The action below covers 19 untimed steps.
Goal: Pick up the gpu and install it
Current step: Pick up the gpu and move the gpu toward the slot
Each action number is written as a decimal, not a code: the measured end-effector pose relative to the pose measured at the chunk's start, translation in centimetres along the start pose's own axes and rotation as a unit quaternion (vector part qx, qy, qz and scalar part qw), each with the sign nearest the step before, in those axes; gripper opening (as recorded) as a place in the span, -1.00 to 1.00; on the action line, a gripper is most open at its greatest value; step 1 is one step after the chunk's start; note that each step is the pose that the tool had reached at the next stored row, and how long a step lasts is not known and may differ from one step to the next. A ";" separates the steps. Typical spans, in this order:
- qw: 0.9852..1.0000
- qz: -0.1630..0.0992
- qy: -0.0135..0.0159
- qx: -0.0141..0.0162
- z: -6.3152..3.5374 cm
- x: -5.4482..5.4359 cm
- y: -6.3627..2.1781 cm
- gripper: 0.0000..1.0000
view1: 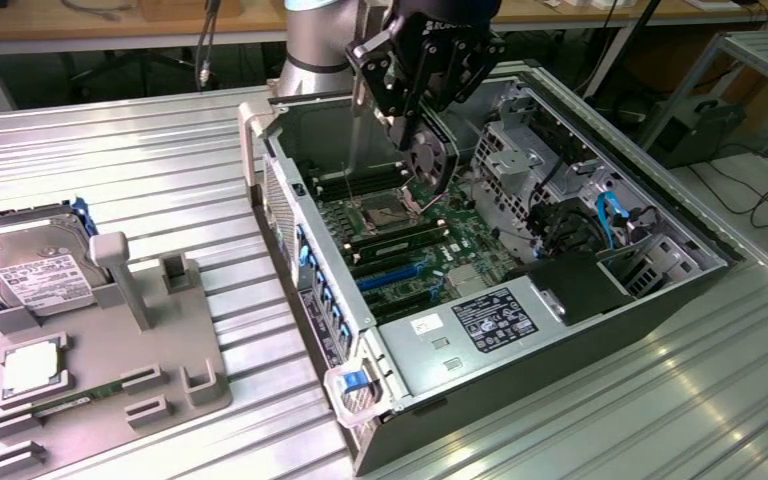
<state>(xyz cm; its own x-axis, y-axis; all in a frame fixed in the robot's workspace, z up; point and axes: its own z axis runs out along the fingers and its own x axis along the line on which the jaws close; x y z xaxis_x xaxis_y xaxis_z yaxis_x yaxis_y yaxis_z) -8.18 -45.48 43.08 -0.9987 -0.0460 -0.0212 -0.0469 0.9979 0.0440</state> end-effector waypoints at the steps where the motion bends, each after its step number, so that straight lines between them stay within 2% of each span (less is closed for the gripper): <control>1: 1.000 0.000 0.000 0.000 0.00 -0.2 -0.01 -0.44; 19: 1.000 0.000 0.000 0.000 0.12 -4.5 -0.21 -0.44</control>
<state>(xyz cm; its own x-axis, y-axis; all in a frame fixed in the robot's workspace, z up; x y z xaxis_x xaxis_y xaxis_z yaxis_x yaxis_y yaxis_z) -3.63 -45.48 43.05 -0.9987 -0.0460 -0.0212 -0.0469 0.9979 0.0442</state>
